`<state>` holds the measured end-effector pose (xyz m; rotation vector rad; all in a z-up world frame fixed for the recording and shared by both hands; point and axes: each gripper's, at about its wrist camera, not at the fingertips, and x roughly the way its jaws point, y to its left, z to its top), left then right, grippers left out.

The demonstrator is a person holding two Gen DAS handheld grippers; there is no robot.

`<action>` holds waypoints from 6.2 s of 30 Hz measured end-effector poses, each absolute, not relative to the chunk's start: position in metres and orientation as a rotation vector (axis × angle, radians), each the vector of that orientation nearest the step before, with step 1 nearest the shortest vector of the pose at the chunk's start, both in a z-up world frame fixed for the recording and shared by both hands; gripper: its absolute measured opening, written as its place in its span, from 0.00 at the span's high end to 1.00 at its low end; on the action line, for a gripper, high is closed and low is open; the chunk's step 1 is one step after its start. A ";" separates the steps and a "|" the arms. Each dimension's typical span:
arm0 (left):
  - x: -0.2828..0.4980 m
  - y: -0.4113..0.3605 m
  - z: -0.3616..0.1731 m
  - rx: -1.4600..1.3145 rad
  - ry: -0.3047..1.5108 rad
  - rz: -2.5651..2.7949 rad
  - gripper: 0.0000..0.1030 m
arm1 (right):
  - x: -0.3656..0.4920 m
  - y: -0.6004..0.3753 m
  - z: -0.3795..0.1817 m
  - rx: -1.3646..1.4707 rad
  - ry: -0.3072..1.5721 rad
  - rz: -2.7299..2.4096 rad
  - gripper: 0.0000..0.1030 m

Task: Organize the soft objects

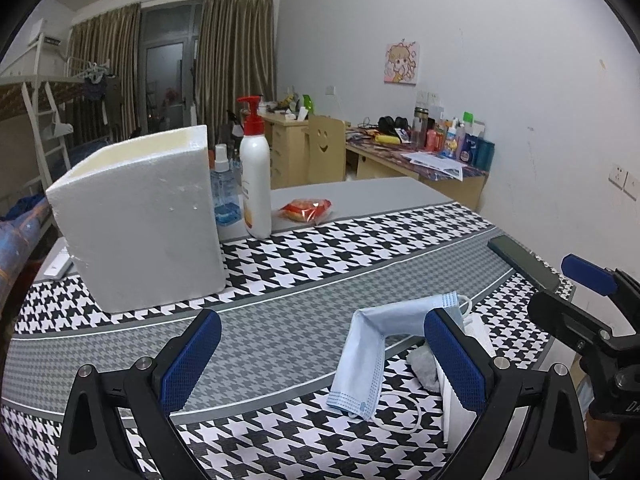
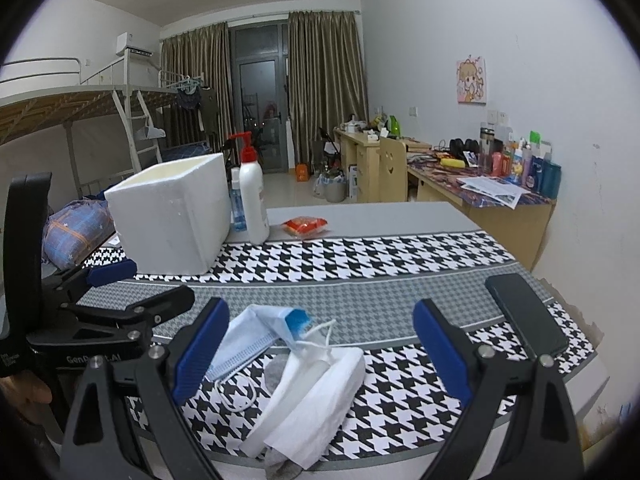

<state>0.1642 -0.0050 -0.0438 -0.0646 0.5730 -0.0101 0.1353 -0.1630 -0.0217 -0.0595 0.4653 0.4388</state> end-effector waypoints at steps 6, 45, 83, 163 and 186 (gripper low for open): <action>0.171 -0.009 -0.052 -0.054 0.608 -0.026 0.01 | 0.137 -0.165 -0.029 -0.063 0.487 0.433 0.07; 0.217 -0.034 -0.113 -0.035 0.892 -0.125 0.57 | 0.162 -0.171 -0.085 -0.041 0.675 0.433 0.07; 0.201 -0.038 -0.094 -0.038 0.828 -0.186 0.91 | 0.149 -0.171 -0.077 -0.030 0.720 0.511 0.93; 0.157 0.004 -0.060 -0.105 0.716 -0.129 0.91 | 0.155 -0.170 -0.090 -0.049 0.820 0.431 0.58; 0.156 0.004 -0.056 -0.097 0.704 -0.134 0.91 | 0.143 -0.213 -0.061 0.026 0.726 0.337 0.97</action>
